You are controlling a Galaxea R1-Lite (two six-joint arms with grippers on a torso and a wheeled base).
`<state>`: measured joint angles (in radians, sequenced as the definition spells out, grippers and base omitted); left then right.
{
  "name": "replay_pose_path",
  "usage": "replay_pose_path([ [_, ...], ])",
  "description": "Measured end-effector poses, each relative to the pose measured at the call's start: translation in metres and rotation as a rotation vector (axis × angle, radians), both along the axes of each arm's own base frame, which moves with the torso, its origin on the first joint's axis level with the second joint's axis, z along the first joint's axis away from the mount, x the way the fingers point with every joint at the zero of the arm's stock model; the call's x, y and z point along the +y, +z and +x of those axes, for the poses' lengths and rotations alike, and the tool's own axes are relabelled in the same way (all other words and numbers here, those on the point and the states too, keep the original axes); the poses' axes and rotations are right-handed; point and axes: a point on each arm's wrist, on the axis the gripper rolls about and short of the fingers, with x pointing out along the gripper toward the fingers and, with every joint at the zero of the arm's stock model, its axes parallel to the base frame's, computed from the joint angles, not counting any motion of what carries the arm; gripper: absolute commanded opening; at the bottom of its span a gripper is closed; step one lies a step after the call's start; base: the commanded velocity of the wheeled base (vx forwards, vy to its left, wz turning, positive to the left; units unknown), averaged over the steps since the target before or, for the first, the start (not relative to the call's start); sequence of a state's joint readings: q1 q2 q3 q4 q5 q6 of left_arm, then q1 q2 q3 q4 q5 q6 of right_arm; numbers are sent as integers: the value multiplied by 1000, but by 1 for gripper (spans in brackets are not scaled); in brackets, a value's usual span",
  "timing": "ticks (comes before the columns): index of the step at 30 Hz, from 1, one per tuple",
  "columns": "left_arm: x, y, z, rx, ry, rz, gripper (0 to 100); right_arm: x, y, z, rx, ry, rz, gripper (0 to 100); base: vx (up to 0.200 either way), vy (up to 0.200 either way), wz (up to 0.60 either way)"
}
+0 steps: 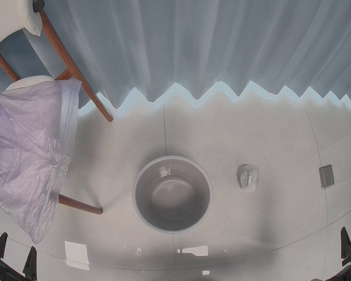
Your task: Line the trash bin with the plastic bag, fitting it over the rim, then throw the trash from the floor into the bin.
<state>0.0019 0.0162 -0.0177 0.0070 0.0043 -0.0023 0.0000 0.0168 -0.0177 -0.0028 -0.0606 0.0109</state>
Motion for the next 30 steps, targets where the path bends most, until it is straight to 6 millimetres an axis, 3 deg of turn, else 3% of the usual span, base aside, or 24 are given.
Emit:
replay_pose_path([
  [30, 0, 2, 0, -16, -8, 10, 100, 0, 0, 0, 0, 0, 0, 100, 0, 0, 0],
])
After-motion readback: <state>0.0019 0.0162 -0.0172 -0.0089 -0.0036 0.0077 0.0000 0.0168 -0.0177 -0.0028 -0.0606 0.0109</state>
